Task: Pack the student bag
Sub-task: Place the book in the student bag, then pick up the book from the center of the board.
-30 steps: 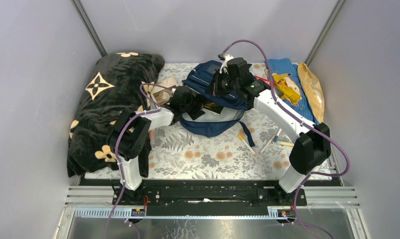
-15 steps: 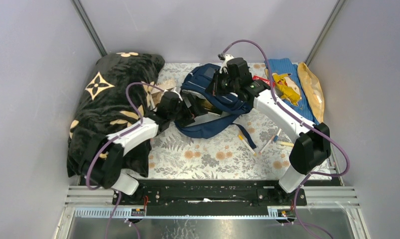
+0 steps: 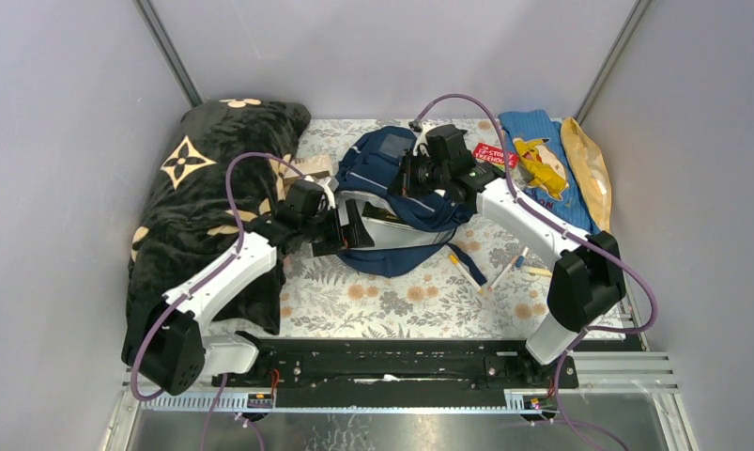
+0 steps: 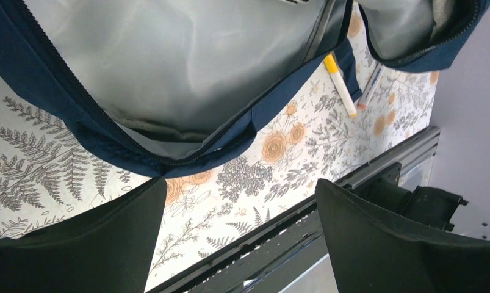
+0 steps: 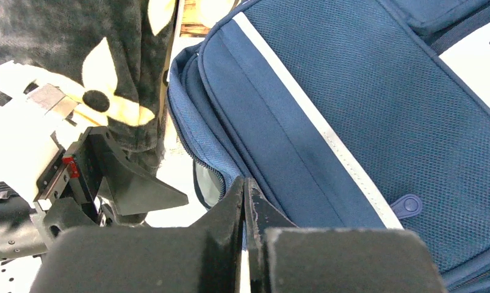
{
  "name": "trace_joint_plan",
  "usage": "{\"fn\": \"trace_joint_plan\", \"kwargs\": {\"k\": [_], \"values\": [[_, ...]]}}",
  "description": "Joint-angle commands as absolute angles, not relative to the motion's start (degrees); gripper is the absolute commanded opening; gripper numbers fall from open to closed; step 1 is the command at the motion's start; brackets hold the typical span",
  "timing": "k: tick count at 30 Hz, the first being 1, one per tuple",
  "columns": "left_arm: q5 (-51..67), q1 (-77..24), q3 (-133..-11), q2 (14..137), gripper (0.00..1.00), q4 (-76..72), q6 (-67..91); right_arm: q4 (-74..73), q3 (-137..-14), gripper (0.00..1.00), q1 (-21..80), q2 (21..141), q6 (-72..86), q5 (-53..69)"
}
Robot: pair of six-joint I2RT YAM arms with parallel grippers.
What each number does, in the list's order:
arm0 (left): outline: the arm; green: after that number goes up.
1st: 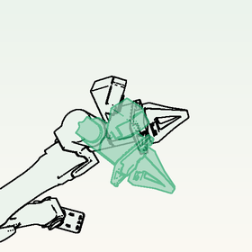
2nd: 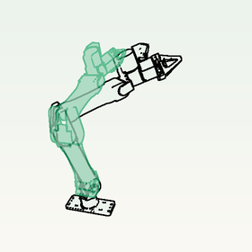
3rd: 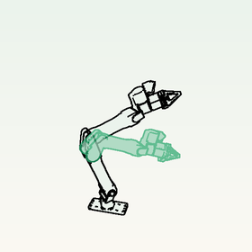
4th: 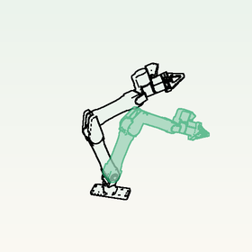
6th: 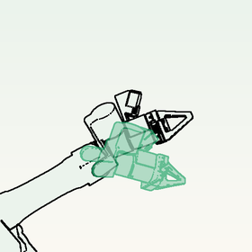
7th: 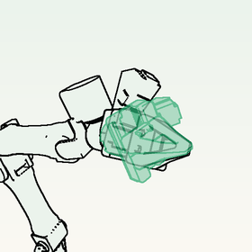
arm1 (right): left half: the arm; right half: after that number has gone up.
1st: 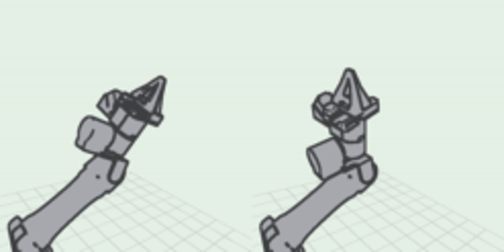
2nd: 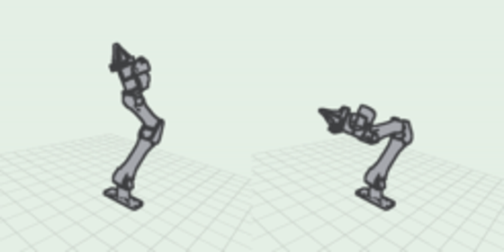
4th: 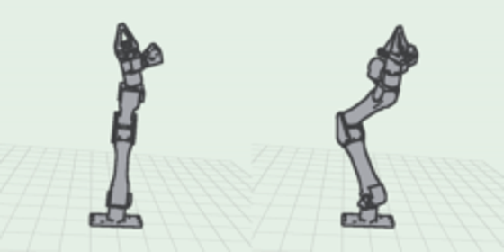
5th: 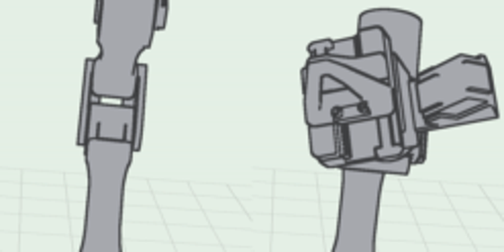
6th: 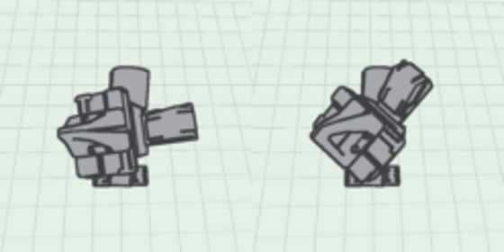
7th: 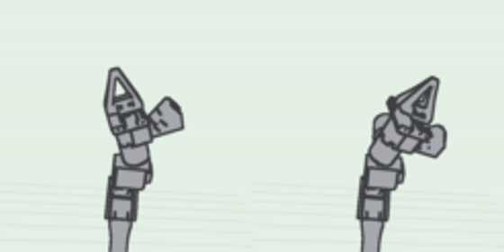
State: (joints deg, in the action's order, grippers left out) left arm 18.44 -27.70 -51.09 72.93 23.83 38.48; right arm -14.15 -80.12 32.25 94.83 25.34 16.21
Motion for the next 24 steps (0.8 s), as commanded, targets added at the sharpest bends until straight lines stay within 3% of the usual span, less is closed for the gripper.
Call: {"fn": "trace_joint_plan", "kwargs": {"k": [1, 6, 10, 11, 13, 14, 16, 19, 24], "values": [[25.28, -27.84, -53.55, 71.73, 0.99, 25.47, 33.18, -11.26, -80.14, 0.0, 31.78, 91.44, 24.93, 16.78], [37.48, -27.86, -52.9, 63.48, 0.99, 20.4, 29.31, -13.89, -78.97, 0.0, 31.81, 91.08, 22.5, 18.26], [39.27, -27.86, -55.7, 57.93, 0.99, 18.07, 29.0, -11.02, -72.59, 0.0, 32.39, 88.4, 23.3, 20.11], [37.97, -27.85, -56.54, 57.95, 0.99, 17.43, 29.72, -11.4, -71.95, 0.04, 32.69, 88.04, 23.04, 19.59], [34.29, -27.84, -58.73, 60.44, 0.99, 17.65, 30.57, -13.59, -71.69, 0.5, 32.91, 87.31, 22.32, 16.71], [32.69, -27.84, -60.23, 62.53, 0.99, 18.44, 30.57, -15.03, -71.63, 0.67, 32.84, 86.46, 21.98, 12.74], [30.07, -27.86, -62.19, 66.57, 0.99, 19.0, 31.19, -16.18, -71.02, 0.89, 32.12, 83.36, 21.83, 3.34], [27.9, -27.76, -61.77, 70.2, 0.99, 14.41, 33.44, -14.09, -67.88, 0.95, 25.61, 78.38, 24.66, -2.35], [22.93, -27.84, -61.09, 76.65, 0.99, 9.4, 35.3, -12.67, -63.88, 0.88, 10.8, 79.24, 33.13, -1.65]]}}
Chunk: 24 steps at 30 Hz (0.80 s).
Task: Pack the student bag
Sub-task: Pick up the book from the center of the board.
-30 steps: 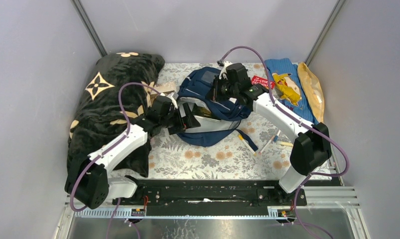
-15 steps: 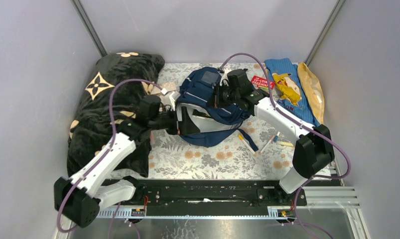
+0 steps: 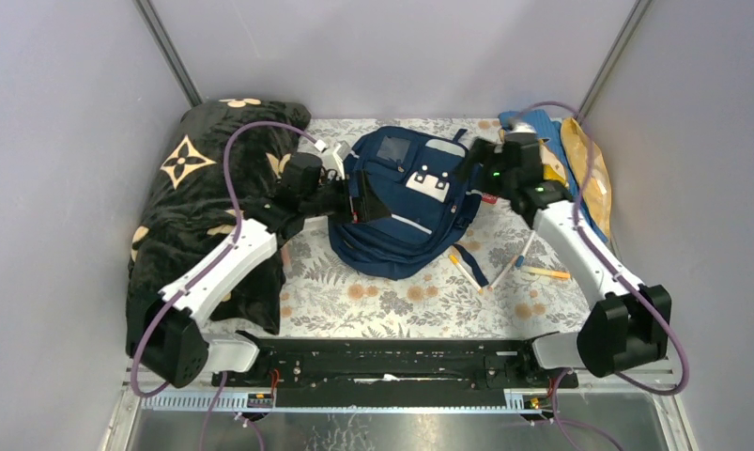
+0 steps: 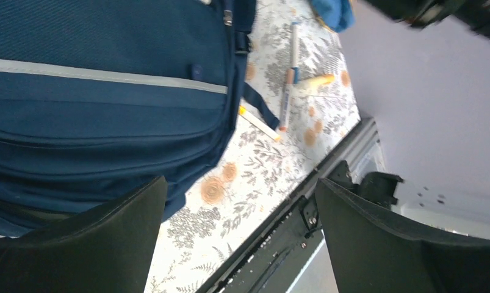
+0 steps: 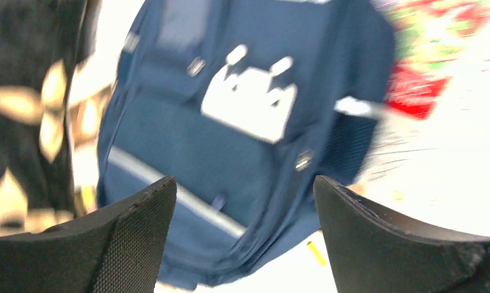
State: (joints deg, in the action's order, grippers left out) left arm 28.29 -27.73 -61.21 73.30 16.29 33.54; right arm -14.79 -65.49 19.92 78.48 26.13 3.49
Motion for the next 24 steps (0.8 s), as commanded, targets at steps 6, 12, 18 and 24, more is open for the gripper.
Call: {"fn": "trace_joint_plan", "kwargs": {"k": [6, 12, 18, 24], "values": [[20.78, -27.82, -59.43, 83.07, 0.98, 1.69, 36.14, -9.26, -65.9, 0.81, 2.15, 93.36, 41.83, 0.8], [23.89, -27.86, -63.37, 90.01, 0.97, 1.97, 34.58, -9.6, -73.78, 0.79, 0.53, 106.49, 43.09, -1.46], [24.58, -27.86, -66.15, 91.5, 0.98, 5.15, 31.75, -7.49, -75.6, 0.77, 0.35, 111.39, 43.25, -7.23], [26.99, -27.82, -66.92, 91.84, 0.98, 4.47, 31.49, -5.71, -77.84, 0.72, -2.27, 115.4, 44.08, -6.95]]}}
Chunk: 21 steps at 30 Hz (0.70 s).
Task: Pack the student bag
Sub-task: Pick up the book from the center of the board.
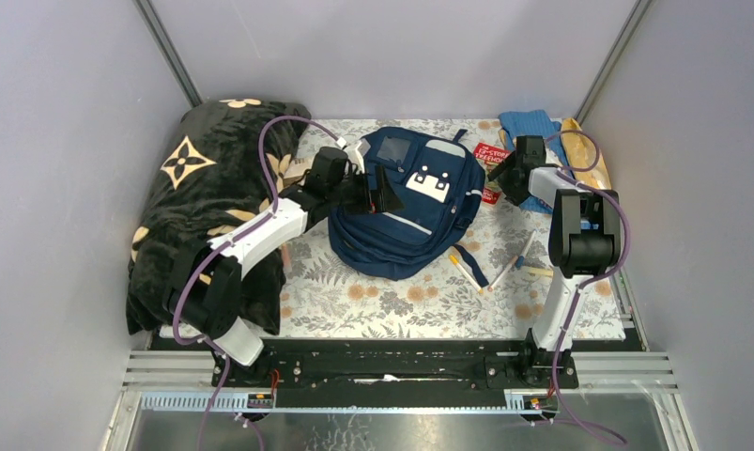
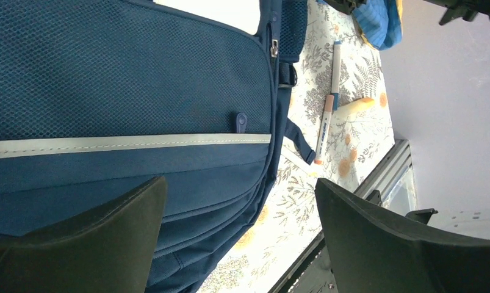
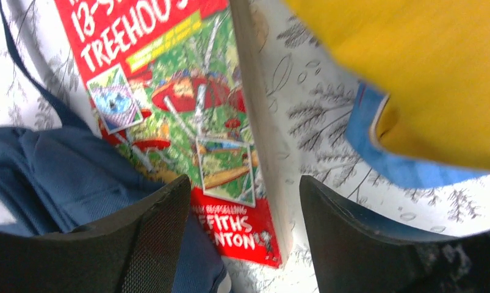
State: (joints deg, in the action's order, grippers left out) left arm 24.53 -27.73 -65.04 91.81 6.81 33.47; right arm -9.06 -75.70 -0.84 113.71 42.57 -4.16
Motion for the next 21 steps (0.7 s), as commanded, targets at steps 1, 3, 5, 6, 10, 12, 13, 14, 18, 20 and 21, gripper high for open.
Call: {"fn": "trace_joint_plan", "kwargs": {"k": [1, 3, 5, 6, 10, 12, 13, 14, 18, 20, 21], "values": [[27.51, -27.81, -67.16, 92.08, 0.98, 4.55, 31.39, -5.66, -78.31, 0.71, -2.55, 116.17, 44.34, -6.44], [28.35, -27.86, -67.47, 92.53, 0.98, 4.57, 31.44, -5.51, -79.31, 0.7, -3.02, 117.5, 44.5, -6.15], [29.31, -27.84, -67.65, 93.05, 0.98, 4.34, 31.53, -4.75, -79.99, 0.68, -3.24, 118.72, 44.4, -5.79], [29.69, -27.86, -67.67, 93.31, 0.98, 4.2, 31.63, -4.63, -80.55, 0.66, -3.33, 119.7, 44.17, -5.34], [30.36, -27.86, -67.88, 94.56, 0.98, 4.11, 31.81, -5.34, -82.81, 0.47, -3.47, 122.06, 42.99, -3.87], [30.45, -27.81, -68.1, 95.1, 0.98, 4.11, 31.86, -4.87, -82.88, 0.32, -3.58, 122.62, 42.51, -2.86], [30.33, -27.89, -68.33, 95.47, 0.98, 4.06, 31.87, -4.57, -83.0, 0.23, -3.64, 122.83, 42.17, -2.14], [30.28, -27.97, -68.63, 95.77, 0.98, 4.1, 31.94, -4.35, -83.09, 0.11, -3.69, 122.87, 41.82, -1.31], [30.61, -29.06, -72.02, 98.55, 0.98, 4.41, 32.1, -3.22, -81.8, 0.0, -3.78, 120.73, 40.48, -0.27], [33.77, -29.79, -75.2, 101.14, 0.98, 4.1, 33.39, -2.31, -80.71, 0.0, -3.78, 118.63, 39.64, -0.23], [36.02, -30.11, -76.79, 102.66, 0.98, 3.37, 34.76, -1.93, -80.16, 0.0, -3.78, 117.46, 39.24, -0.14]]}}
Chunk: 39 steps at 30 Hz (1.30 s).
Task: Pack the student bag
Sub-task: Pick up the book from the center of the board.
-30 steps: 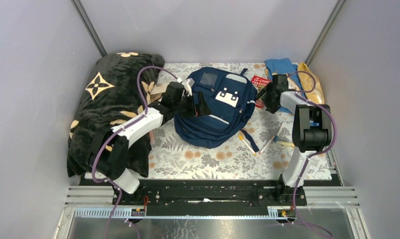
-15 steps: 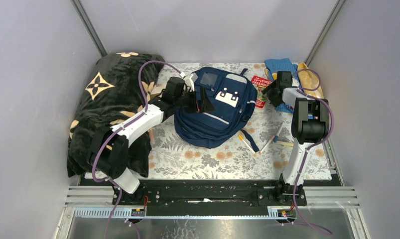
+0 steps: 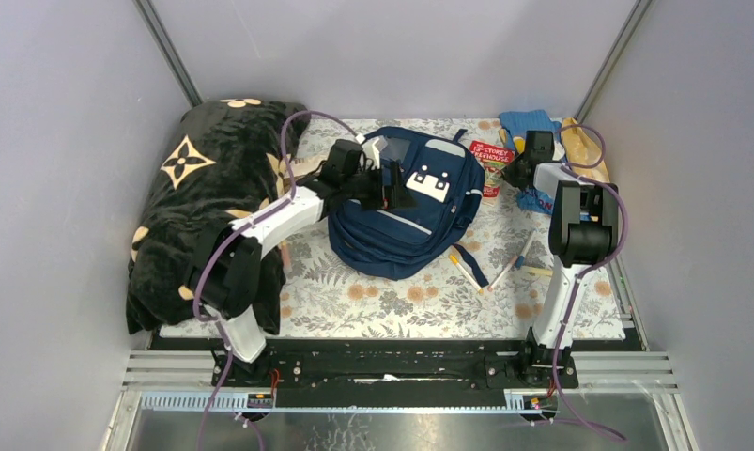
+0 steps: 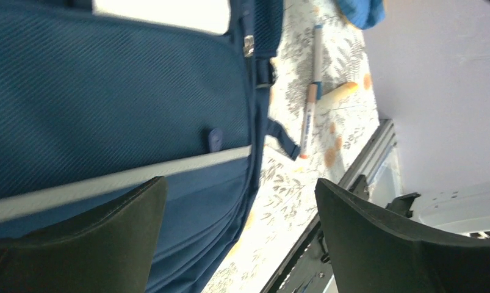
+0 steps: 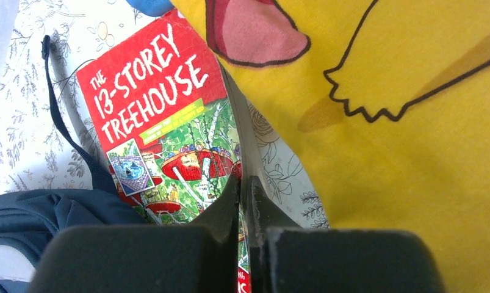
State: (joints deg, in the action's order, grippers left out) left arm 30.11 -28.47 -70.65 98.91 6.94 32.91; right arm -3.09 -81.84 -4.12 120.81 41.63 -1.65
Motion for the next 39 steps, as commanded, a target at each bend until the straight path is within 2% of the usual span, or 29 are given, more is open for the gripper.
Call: {"fn": "trace_joint_plan", "kwargs": {"k": [1, 13, 23, 27, 30, 32, 33, 34, 35, 39], "values": [[38.08, -30.61, -78.92, 104.13, 0.98, 2.28, 35.95, -1.57, -79.74, 0.0, -3.78, 116.39, 38.8, -0.14], [40.87, -38.65, -96.21, 120.96, 0.98, 1.75, 40.74, -3.4, -71.6, 0.0, -3.65, 102.52, 35.71, 5.21], [41.4, -40.88, -95.63, 124.52, 0.98, -0.72, 43.29, -4.79, -51.3, 0.0, -3.43, 86.64, 34.72, 6.63], [43.04, -42.84, -97.41, 125.46, 0.98, 0.42, 41.93, -6.68, -47.35, 0.0, -3.51, 83.04, 33.86, 2.56], [39.94, -43.8, -98.89, 127.19, 0.98, 3.39, 41.83, -8.8, -47.5, 0.01, -3.82, 83.12, 34.48, 1.52], [36.96, -43.84, -97.85, 127.25, 0.98, 1.55, 42.98, -9.4, -47.6, 0.31, -3.86, 83.0, 36.25, 1.99], [35.6, -43.82, -97.8, 127.33, 0.98, 1.3, 42.9, -8.96, -47.06, 0.4, -3.87, 82.52, 37.55, 2.06], [34.74, -43.83, -98.25, 127.59, 0.98, 1.31, 42.43, -8.17, -45.78, 0.55, -3.87, 81.88, 39.11, 1.89], [34.23, -43.85, -99.3, 128.13, 0.98, 1.89, 41.78, -7.27, -44.67, 0.59, -4.05, 81.37, 40.81, 1.96], [33.28, -43.86, -107.15, 131.89, 0.98, 3.21, 41.28, -2.94, -40.24, 0.62, -5.12, 79.8, 47.84, 3.45]]}}
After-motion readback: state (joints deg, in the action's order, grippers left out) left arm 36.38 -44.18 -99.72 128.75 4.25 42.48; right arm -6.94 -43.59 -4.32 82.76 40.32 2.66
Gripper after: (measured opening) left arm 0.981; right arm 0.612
